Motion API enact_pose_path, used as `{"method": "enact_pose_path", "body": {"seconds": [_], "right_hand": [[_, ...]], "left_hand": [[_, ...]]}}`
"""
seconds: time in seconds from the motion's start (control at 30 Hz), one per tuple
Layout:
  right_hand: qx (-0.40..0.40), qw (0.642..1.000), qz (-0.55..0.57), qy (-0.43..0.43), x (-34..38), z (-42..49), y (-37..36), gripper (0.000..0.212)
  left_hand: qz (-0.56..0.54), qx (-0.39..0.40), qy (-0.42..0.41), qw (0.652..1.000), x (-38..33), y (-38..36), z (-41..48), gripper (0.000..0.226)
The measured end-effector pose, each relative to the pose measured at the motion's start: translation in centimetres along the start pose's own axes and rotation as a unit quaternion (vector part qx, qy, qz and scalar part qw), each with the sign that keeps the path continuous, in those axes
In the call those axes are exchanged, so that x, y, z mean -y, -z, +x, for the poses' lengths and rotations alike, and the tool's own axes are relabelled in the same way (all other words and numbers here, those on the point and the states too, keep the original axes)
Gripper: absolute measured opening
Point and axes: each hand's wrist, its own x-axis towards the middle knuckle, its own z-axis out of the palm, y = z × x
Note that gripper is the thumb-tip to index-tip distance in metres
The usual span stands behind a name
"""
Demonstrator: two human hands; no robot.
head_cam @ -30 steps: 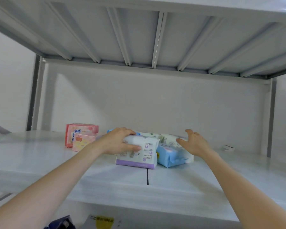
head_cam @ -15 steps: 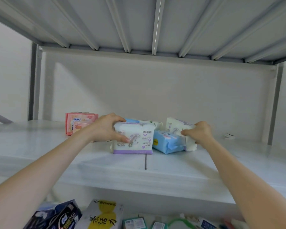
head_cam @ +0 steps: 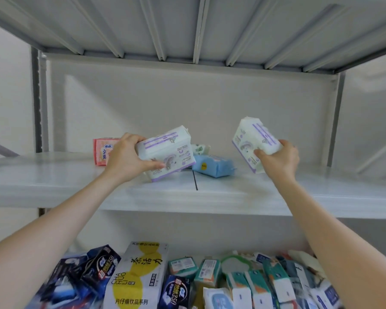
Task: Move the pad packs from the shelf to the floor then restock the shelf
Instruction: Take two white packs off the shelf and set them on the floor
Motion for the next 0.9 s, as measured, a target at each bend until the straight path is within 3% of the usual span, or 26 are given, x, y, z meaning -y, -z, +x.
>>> {"method": "enact_pose_path", "body": {"seconds": [0.13,0.33,0.7,0.9], "right_hand": [[-0.020,0.999,0.037,0.020,1.5,-3.7,2.8,0.061],[0.017,0.995,0.092,0.020,3.9,-9.0,6.2,0.055],[0.111,0.990,0.092,0.005,4.3,-16.6,12.7,0.061],[0.161,0.984,0.066,-0.036,2.3,-23.1,16.5,0.067]], "left_hand": [[-0.021,-0.034,-0.020,0.999,-0.8,2.2,-2.4,0.075],[-0.047,-0.063,-0.012,0.997,-3.2,5.4,-6.4,0.076],[-0.020,-0.041,0.013,0.999,-7.1,11.5,-16.6,0.082],[-0.004,0.021,0.052,0.998,-8.0,13.1,-24.2,0.081]]}}
